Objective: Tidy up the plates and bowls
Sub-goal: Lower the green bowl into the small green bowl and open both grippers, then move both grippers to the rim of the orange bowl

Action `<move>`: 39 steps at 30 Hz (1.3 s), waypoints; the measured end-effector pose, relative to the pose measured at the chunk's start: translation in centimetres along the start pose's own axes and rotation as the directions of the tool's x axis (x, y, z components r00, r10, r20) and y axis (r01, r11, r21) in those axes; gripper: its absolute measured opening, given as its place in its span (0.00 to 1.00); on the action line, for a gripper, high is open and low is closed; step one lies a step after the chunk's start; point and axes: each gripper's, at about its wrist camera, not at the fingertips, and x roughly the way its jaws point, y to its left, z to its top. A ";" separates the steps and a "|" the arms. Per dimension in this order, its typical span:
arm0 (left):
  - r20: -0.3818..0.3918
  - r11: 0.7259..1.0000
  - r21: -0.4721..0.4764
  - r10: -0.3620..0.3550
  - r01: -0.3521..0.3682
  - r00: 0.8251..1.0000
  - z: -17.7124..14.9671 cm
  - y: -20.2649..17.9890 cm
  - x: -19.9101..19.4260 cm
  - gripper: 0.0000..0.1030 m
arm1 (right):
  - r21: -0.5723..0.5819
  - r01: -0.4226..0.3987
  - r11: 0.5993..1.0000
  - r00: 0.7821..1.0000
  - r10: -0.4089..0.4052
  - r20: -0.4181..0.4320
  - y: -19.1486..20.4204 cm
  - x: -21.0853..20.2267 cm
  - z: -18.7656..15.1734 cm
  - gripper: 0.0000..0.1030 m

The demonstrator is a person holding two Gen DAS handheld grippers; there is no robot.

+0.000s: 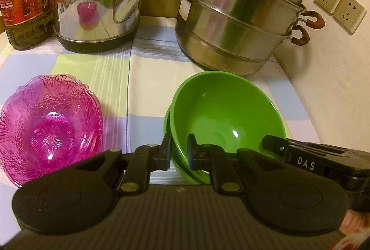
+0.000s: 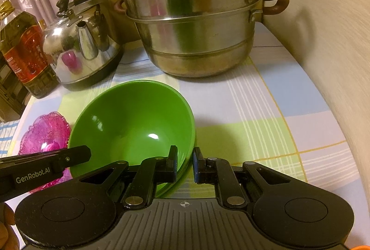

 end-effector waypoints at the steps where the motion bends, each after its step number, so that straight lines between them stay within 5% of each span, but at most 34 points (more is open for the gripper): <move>1: -0.003 1.000 -0.007 0.000 0.000 1.000 0.0 0.1 0.1 0.13 | -0.001 0.000 1.000 1.000 0.000 -0.001 0.0 0.0 0.0 0.13; 5: 0.023 1.000 -0.002 0.005 -0.005 1.000 -0.1 0.2 -0.4 0.15 | 0.005 -0.007 1.000 1.000 0.007 0.013 -0.2 -0.1 0.1 0.15; 9: 0.053 1.000 -0.016 -0.005 0.006 0.999 -0.1 0.3 -1.5 0.15 | 0.027 -0.013 1.000 0.998 0.011 0.057 -0.7 -1.2 -0.1 0.39; 18: 0.127 0.999 -0.034 -0.021 0.025 0.992 -2.2 -0.7 -6.0 0.15 | 0.079 -0.018 0.997 0.995 0.011 0.098 -1.2 -6.3 -1.8 0.39; 31: 0.122 0.998 -0.001 -0.062 0.063 0.991 -9.8 -4.3 -13.4 0.19 | 0.153 0.019 0.988 0.992 -0.038 0.118 -4.0 -16.8 -9.7 0.39; 39: 0.108 0.997 0.010 -0.073 0.072 0.991 -14.9 -5.9 -16.9 0.34 | 0.148 0.049 0.988 0.990 -0.068 0.123 -4.0 -22.0 -14.4 0.39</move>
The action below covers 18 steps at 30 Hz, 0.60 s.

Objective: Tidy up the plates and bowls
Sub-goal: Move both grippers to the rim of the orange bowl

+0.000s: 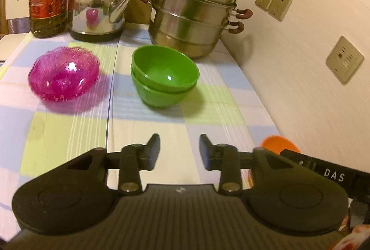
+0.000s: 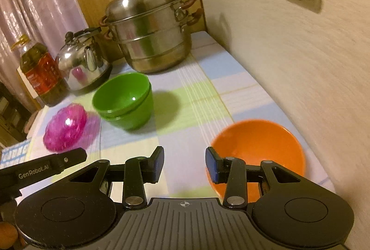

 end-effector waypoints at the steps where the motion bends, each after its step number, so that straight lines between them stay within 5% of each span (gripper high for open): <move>1: -0.003 1.000 0.000 0.000 0.000 1.000 -0.5 -0.2 -0.4 0.34 | -0.004 0.003 1.000 1.000 -0.003 0.002 -0.1 -0.6 -0.5 0.39; 8: 0.004 1.000 0.016 0.027 -0.027 1.000 -3.8 -0.9 -3.6 0.63 | 0.001 0.025 1.000 1.000 -0.025 -0.007 -1.0 -3.6 -4.1 0.47; 18: -0.023 0.998 0.056 0.034 -0.033 0.999 -7.5 -2.0 -5.6 0.65 | 0.010 0.067 0.998 0.998 -0.067 -0.019 -3.1 -6.5 -8.2 0.53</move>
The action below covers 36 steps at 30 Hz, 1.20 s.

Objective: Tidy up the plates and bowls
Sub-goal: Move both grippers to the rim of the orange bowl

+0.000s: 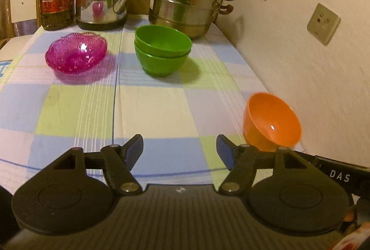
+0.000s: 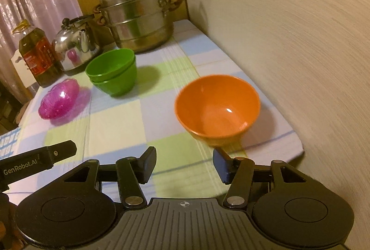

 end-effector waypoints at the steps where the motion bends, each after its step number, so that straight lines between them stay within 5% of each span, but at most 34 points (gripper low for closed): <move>1: -0.006 1.000 -0.003 -0.008 0.008 1.000 -0.2 -0.1 0.0 0.65 | 0.006 0.005 1.000 1.000 -0.005 0.002 -0.3 -0.2 -0.3 0.53; 21: -0.049 0.995 0.046 -0.081 0.083 0.995 0.1 -5.3 2.8 0.65 | 0.111 0.048 0.993 0.998 -0.051 0.023 -6.0 -0.1 0.6 0.53; 36: -0.082 0.987 0.078 -0.133 0.139 0.988 2.0 -9.5 9.0 0.63 | 0.198 0.029 0.980 1.000 -0.027 -0.013 -10.6 4.0 3.6 0.53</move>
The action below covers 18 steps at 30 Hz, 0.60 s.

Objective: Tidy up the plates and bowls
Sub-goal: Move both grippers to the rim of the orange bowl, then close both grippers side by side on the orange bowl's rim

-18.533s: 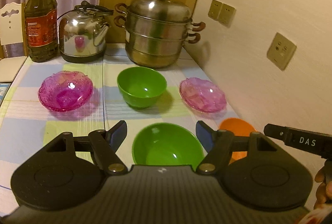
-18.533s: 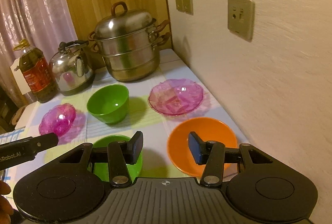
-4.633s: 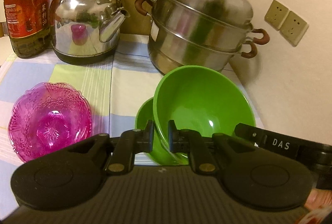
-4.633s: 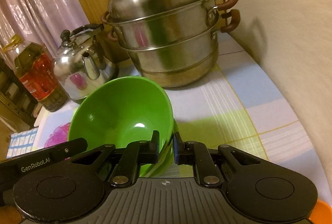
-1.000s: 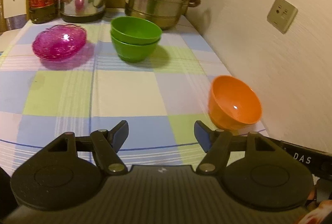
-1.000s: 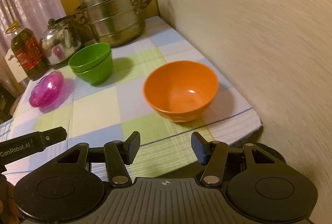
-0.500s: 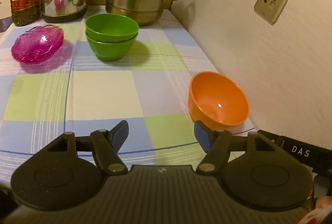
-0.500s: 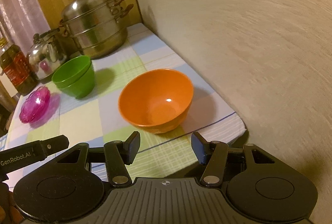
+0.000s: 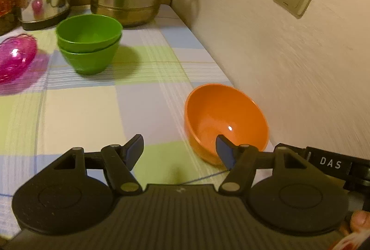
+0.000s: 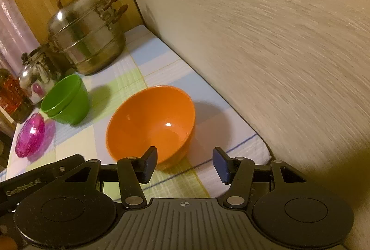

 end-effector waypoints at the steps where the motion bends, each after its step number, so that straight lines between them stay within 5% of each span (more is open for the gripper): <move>1: -0.007 1.000 -0.004 -0.002 0.002 1.000 0.2 0.0 0.7 0.61 | 0.001 -0.001 1.000 1.000 0.001 -0.002 -0.1 0.3 0.2 0.53; 18: -0.087 0.999 -0.016 -0.033 0.032 0.996 2.0 -0.2 8.0 0.33 | -0.047 0.025 0.999 0.992 -0.030 -0.119 0.1 7.2 3.5 0.30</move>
